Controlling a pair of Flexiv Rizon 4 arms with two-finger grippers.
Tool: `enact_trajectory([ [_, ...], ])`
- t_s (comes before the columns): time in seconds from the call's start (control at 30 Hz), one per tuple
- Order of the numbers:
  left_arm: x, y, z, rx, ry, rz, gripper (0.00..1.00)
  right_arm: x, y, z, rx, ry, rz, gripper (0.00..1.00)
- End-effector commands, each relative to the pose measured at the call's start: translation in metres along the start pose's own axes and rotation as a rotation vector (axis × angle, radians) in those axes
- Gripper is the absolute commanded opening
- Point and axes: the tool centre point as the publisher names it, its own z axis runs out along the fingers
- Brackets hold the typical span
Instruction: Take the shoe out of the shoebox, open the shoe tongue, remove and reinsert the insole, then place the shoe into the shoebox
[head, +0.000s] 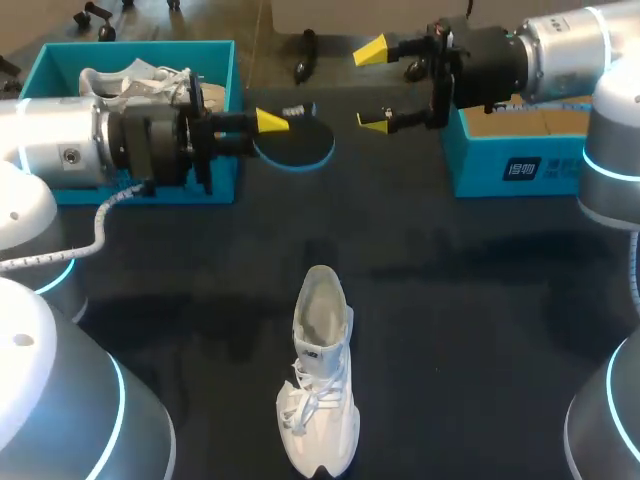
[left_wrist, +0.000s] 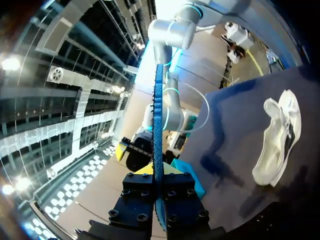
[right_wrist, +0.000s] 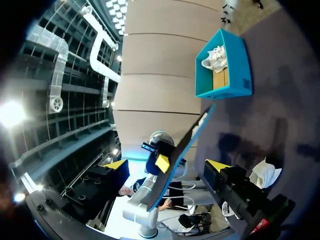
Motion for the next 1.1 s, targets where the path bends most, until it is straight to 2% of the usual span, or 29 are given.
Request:
enact_trajectory([
  [0.03, -0.006, -0.003, 0.002, 0.131, 0.225, -0.094, 0.00, 0.000, -0.001, 0.001, -0.003, -0.004, 0.000, 1.00],
  [0.37, -0.006, -0.003, 0.002, 0.131, 0.225, -0.094, 0.00, 0.000, -0.001, 0.001, -0.003, -0.004, 0.000, 1.00],
  [0.5, -0.013, 0.004, -0.010, 0.189, 0.082, -0.302, 0.00, 0.000, -0.001, 0.001, -0.003, -0.004, 0.000, 1.00],
  [0.7, -0.013, 0.005, -0.016, 0.252, -0.127, -0.625, 0.00, 0.000, -0.001, 0.001, -0.003, -0.004, 0.000, 1.00],
  [0.87, -0.012, 0.008, -0.014, 0.183, -0.199, -0.862, 0.00, 0.000, -0.001, 0.001, -0.003, -0.004, 0.000, 1.00],
  [0.9, -0.013, 0.008, -0.015, 0.160, -0.173, -0.875, 0.00, 0.000, -0.001, 0.001, -0.003, -0.004, 0.000, 1.00],
  [0.93, -0.015, 0.006, -0.015, 0.098, -0.140, -0.804, 0.00, 0.000, -0.001, 0.001, -0.003, -0.004, 0.000, 1.00],
  [1.1, -0.015, 0.006, -0.015, 0.098, -0.140, -0.804, 0.00, 0.000, -0.001, 0.001, -0.003, -0.004, 0.000, 1.00],
])
